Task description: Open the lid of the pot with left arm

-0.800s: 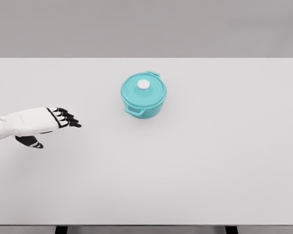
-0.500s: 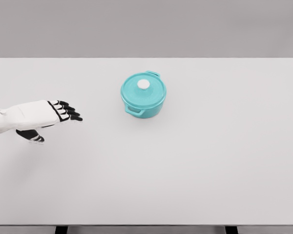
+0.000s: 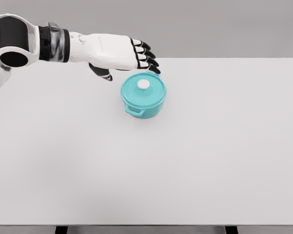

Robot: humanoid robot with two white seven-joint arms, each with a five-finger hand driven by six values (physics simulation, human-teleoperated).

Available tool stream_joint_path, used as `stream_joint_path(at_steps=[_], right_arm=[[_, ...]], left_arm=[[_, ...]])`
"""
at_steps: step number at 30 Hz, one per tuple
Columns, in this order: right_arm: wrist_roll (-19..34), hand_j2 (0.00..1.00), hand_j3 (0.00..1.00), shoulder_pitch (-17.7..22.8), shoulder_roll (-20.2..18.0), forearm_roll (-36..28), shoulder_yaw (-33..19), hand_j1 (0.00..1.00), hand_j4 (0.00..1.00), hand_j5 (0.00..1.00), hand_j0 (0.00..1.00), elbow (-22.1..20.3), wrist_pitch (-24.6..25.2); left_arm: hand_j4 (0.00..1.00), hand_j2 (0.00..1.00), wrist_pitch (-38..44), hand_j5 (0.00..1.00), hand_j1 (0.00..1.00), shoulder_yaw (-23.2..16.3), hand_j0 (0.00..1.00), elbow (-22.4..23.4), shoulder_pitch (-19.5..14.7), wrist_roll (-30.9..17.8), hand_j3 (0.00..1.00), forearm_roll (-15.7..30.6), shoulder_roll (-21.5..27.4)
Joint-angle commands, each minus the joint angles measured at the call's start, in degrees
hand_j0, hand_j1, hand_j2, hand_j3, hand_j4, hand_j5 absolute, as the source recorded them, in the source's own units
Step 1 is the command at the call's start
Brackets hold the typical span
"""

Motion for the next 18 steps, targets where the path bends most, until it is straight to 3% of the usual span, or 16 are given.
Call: stream_joint_path(at_steps=[1,5,12,18], right_arm=[[0.02,1.0,1.0,0.0,-0.01,-0.03,0.02,1.0,1.0,1.0,1.0,0.01,-0.01],[0.02,1.0,1.0,0.0,-0.01,-0.03,0.02,1.0,1.0,1.0,1.0,0.01,-0.01],[0.02,1.0,1.0,0.0,-0.01,-0.03,0.02,1.0,1.0,1.0,1.0,0.01,-0.01],[0.02,1.0,1.0,0.0,-0.01,-0.03,0.02,1.0,1.0,1.0,1.0,0.01,-0.01]], left_arm=[[1.0,1.0,0.1,1.0,1.0,-2.46,1.0,4.02,0.0,0.02,1.0,2.06,-5.97],[0.99,0.99,0.1,0.99,0.99,-3.25,0.99,17.2,-0.35,0.02,0.99,1.71,-8.52],[0.84,0.84,0.1,0.84,0.84,-4.22,0.84,17.74,-0.62,0.02,0.84,1.09,-10.11],[0.84,0.84,0.1,0.84,0.84,-5.01,0.84,21.96,-0.7,0.02,0.84,-1.46,-12.66]])
